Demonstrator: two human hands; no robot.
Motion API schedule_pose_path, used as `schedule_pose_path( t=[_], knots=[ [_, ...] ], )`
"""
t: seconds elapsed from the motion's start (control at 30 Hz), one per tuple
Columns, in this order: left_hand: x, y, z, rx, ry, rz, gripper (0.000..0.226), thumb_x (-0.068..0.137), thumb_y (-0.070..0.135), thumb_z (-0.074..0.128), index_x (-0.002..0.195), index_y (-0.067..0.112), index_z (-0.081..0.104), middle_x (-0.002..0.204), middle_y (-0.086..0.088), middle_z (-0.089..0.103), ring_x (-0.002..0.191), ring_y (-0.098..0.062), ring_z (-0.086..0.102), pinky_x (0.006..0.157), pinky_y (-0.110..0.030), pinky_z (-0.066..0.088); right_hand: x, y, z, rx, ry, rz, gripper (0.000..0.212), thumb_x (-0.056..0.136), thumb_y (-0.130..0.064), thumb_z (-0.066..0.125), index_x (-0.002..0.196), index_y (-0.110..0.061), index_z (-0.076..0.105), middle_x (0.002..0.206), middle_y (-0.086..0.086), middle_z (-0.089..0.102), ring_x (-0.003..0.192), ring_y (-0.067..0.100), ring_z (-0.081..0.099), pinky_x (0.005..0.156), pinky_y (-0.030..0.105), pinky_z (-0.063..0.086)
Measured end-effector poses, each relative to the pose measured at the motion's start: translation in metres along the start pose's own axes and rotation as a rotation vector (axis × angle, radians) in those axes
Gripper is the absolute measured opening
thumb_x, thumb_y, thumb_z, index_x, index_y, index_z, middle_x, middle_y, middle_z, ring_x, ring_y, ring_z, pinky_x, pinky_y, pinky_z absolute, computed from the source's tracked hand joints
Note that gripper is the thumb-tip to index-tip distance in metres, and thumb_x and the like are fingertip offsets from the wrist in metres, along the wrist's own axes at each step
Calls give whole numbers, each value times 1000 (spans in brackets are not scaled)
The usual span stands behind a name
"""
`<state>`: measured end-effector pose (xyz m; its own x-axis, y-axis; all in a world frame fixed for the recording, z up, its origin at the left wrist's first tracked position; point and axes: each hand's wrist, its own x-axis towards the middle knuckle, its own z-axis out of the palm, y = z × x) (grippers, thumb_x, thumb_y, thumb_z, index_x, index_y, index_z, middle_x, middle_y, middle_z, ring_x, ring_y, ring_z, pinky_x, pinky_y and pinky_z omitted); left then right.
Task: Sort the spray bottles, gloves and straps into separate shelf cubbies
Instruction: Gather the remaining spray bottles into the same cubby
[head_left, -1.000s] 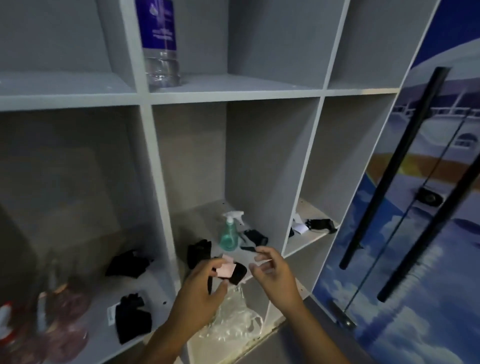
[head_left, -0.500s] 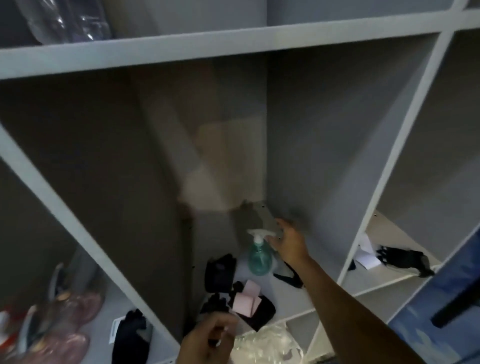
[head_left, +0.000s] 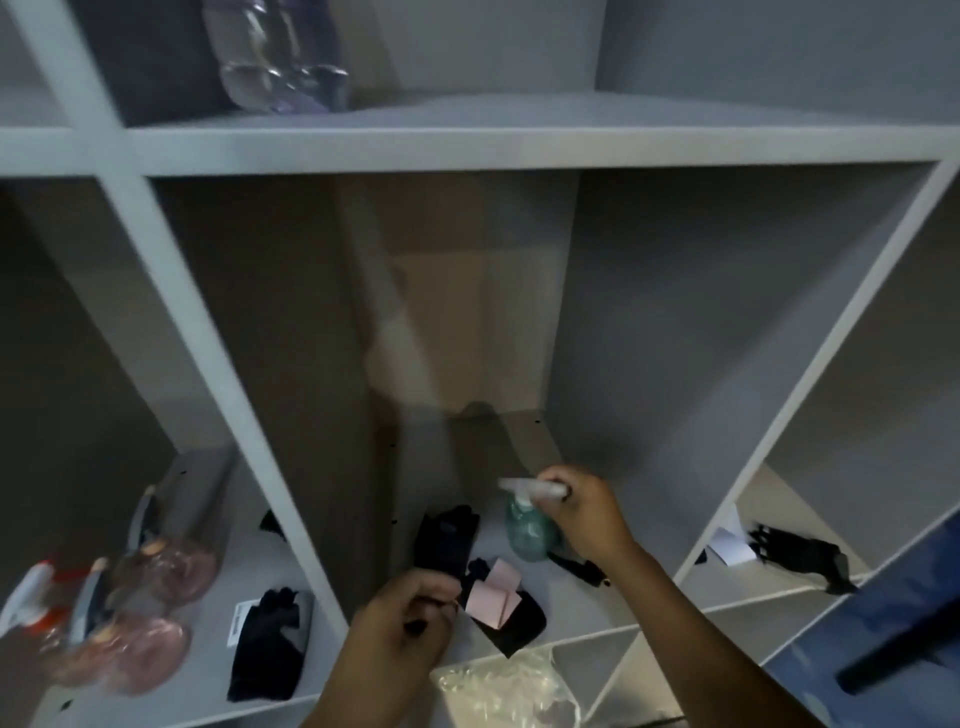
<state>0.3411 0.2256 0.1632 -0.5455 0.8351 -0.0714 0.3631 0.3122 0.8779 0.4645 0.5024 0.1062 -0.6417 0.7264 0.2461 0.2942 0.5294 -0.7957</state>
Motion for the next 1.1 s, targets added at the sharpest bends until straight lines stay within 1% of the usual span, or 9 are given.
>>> schedule_pose_path(
  t=[0.13, 0.27, 0.43, 0.53, 0.67, 0.8, 0.87, 0.93, 1.1],
  knots=[
    [-12, 3, -17, -72, -29, 64, 35, 85, 10, 74, 106, 36, 68, 99, 17, 71, 91, -9, 68, 89, -28, 56, -63, -73, -20, -48, -160, -99, 6, 87, -25, 70, 82, -27, 67, 84, -7, 65, 79, 11, 63, 70, 34, 51],
    [-40, -5, -42, -63, -55, 172, 45, 81, 34, 80, 120, 41, 58, 115, 23, 62, 101, 4, 62, 89, -18, 53, -122, -142, -3, -79, -292, -115, 5, 88, -25, 72, 88, -27, 67, 90, -3, 66, 84, 15, 63, 75, 40, 51],
    [-91, -41, -107, 36, -81, 305, 24, 82, 43, 75, 102, 35, 64, 95, 22, 66, 90, 4, 62, 74, -11, 47, -168, -232, 72, -38, -379, -119, 10, 87, -17, 75, 90, -25, 70, 86, -4, 67, 78, 14, 62, 67, 27, 46],
    [-114, -78, -163, 80, -19, 343, 20, 84, 43, 71, 96, 28, 65, 90, 15, 67, 84, 0, 63, 71, -21, 50, -175, -274, 129, -33, -445, -159, 8, 89, -19, 75, 91, -25, 69, 85, -4, 67, 76, 13, 62, 67, 27, 46],
    [-127, -119, -240, 126, 58, 323, 20, 85, 44, 68, 88, 25, 61, 85, 9, 65, 81, -5, 62, 72, -36, 52, -157, -321, 206, -39, -487, -235, 11, 88, -19, 74, 88, -28, 67, 87, -7, 65, 81, 11, 62, 70, 29, 47],
    [-114, -134, -304, 176, 215, 334, 21, 86, 32, 72, 80, 29, 52, 82, 9, 65, 81, -8, 63, 88, -12, 36, -111, -363, 258, -16, -517, -262, 11, 85, -18, 76, 88, -24, 67, 87, -6, 64, 81, 10, 61, 72, 29, 46],
    [-103, -129, -330, 187, 272, 350, 18, 87, 38, 69, 82, 31, 52, 83, 11, 61, 80, -8, 61, 89, -27, 40, -86, -386, 270, 16, -518, -292, 12, 85, -13, 75, 90, -21, 67, 89, -3, 66, 83, 13, 62, 73, 28, 47],
    [-92, -122, -352, 162, 296, 350, 14, 88, 37, 67, 87, 30, 55, 86, 12, 59, 80, -9, 59, 76, -38, 50, -63, -406, 278, 45, -502, -326, 12, 84, -9, 76, 92, -15, 68, 89, 1, 68, 81, 12, 62, 72, 23, 45],
    [-57, -108, -382, 165, 370, 352, 12, 90, 31, 66, 89, 30, 54, 88, 10, 59, 80, -13, 59, 70, -47, 53, -11, -426, 291, 116, -484, -343, 15, 86, -10, 75, 94, -17, 64, 80, -7, 63, 72, 2, 55, 66, 18, 43]
  ],
)
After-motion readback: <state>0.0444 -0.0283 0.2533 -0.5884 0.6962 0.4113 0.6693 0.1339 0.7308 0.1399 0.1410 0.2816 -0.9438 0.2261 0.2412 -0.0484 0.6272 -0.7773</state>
